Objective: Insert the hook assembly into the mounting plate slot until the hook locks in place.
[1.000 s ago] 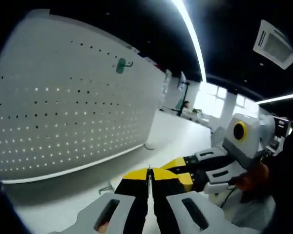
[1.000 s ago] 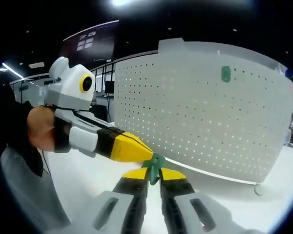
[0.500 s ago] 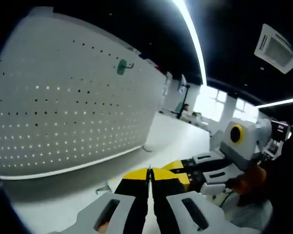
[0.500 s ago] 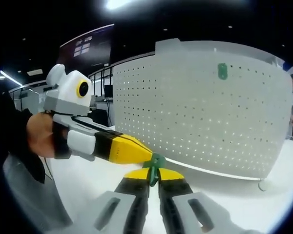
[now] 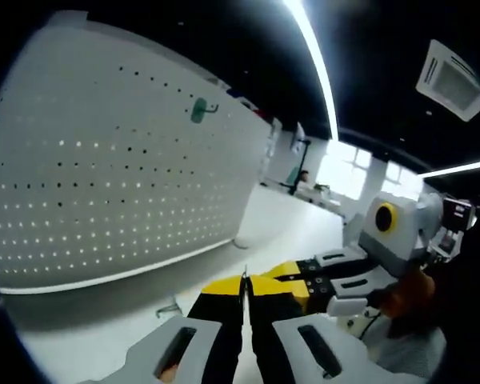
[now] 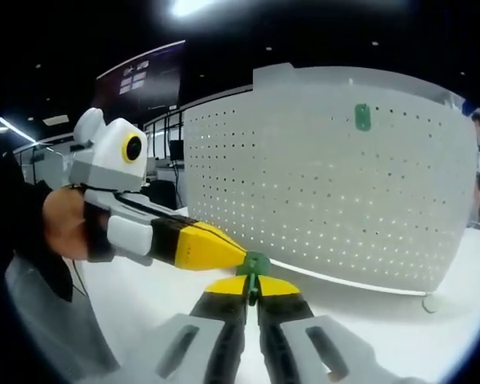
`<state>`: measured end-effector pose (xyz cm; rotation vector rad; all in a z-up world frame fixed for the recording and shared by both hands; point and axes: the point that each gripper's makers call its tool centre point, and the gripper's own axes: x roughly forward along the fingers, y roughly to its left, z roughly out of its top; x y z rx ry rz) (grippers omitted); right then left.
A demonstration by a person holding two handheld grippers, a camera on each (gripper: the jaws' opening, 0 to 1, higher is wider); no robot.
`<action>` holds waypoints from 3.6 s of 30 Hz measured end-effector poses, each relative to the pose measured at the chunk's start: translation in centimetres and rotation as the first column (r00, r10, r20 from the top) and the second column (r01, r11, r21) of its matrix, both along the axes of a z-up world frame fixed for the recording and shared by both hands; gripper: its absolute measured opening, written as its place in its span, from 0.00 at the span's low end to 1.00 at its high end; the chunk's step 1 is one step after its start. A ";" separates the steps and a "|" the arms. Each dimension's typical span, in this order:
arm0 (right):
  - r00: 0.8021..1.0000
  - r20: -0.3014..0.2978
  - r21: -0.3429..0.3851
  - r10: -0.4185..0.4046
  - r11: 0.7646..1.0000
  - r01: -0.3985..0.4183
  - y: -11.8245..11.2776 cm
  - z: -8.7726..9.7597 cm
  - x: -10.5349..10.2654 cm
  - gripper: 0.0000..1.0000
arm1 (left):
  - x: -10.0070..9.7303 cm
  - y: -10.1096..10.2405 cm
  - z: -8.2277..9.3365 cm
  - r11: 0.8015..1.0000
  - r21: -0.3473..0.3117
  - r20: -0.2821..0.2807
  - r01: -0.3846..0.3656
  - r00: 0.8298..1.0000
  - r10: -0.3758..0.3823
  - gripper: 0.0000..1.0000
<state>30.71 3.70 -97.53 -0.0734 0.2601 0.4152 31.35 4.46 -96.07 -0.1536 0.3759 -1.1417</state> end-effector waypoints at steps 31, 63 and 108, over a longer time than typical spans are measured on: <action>1.000 -0.004 -0.015 -0.008 1.000 0.008 -0.4 -0.1 0.2 0.01 | 0.3 1.3 0.0 0.996 0.077 0.133 -0.036 0.991 0.026 0.40; 0.999 0.001 -0.035 -0.032 0.999 0.032 -0.8 -0.2 0.5 0.01 | 0.7 5.1 -3.1 0.965 0.196 0.214 -0.173 0.968 0.130 0.65; 0.939 0.274 0.004 -0.208 0.977 0.215 -3.6 12.5 11.7 0.01 | 0.9 5.5 -3.7 0.968 0.191 0.198 -0.165 0.972 0.127 0.63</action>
